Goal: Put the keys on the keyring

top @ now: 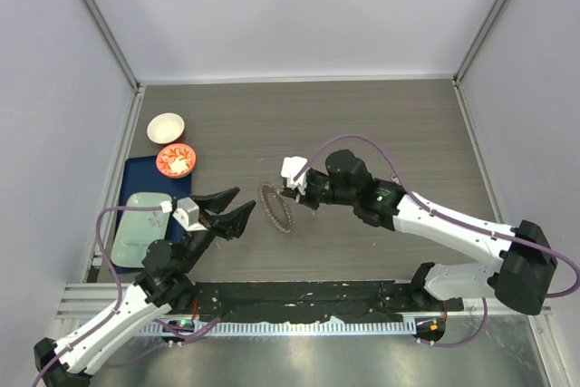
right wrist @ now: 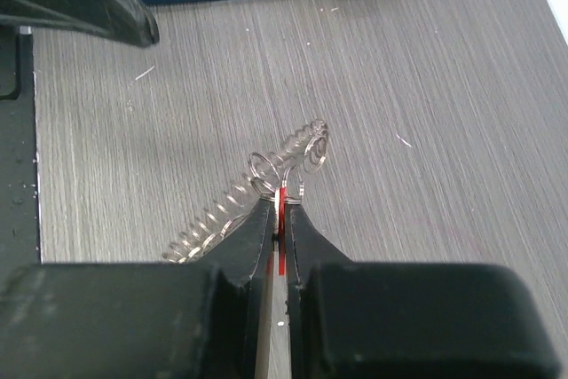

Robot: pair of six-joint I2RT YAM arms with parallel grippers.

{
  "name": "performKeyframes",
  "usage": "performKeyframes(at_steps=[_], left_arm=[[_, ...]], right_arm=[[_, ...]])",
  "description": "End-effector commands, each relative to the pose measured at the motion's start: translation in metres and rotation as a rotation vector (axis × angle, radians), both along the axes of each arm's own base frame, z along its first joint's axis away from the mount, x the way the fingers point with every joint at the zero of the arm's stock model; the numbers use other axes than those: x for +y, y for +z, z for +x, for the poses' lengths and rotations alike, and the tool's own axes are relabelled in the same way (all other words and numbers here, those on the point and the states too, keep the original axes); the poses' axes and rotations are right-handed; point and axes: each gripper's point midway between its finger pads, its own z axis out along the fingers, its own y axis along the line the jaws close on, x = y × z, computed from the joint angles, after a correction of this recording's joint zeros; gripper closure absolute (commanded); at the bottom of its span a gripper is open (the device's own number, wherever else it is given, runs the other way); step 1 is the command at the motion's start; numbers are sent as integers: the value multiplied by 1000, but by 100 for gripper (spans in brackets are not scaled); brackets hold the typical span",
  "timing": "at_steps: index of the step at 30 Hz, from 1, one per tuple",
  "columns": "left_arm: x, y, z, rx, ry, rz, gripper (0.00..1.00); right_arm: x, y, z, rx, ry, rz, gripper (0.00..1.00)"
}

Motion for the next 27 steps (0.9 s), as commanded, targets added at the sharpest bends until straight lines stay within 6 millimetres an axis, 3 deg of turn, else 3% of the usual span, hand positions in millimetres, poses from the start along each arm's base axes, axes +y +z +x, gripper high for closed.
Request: performKeyframes(at_steps=[1, 3, 4, 5, 6, 7, 8, 9, 10, 12, 13, 14, 16, 20, 23, 27], left_arm=[[14, -17, 15, 129, 102, -13, 35], [18, -22, 18, 205, 128, -24, 32], [25, -12, 20, 221, 162, -60, 29], [27, -19, 21, 276, 173, -57, 27], [29, -19, 21, 303, 186, -67, 25], [34, -7, 21, 314, 200, -95, 20], [40, -17, 23, 368, 243, -77, 17], [42, -18, 23, 412, 256, -97, 15], [46, -5, 22, 416, 262, -114, 12], [53, -10, 22, 461, 304, -77, 1], [55, 0, 22, 467, 314, -80, 0], [59, -6, 22, 496, 337, -49, 0], [64, 5, 22, 509, 366, -42, 0], [78, 4, 21, 561, 443, 31, 0], [83, 7, 20, 569, 464, 63, 0], [89, 18, 16, 538, 466, 84, 0]], right_arm=[[21, 33, 16, -85, 22, 49, 99], [32, 31, 26, -100, 29, 30, 99], [34, 30, 32, -111, 20, 21, 99], [38, 28, 39, -112, 14, 14, 99], [44, 41, 47, -133, 8, 32, 99], [48, 30, 59, -116, -3, 10, 99], [52, 31, 67, -117, -11, 11, 99], [59, 48, 77, -146, -21, 42, 99], [65, 36, 87, -134, -32, 24, 99], [72, 53, 109, -174, -78, 45, 99], [75, 53, 116, -180, -91, 45, 99], [77, 41, 128, -169, -113, 23, 99], [82, 45, 140, -170, -142, 33, 99], [80, 10, 145, -80, -196, -1, 99], [68, -29, 132, 49, -240, -33, 99], [41, -93, 100, 240, -288, -109, 99]])
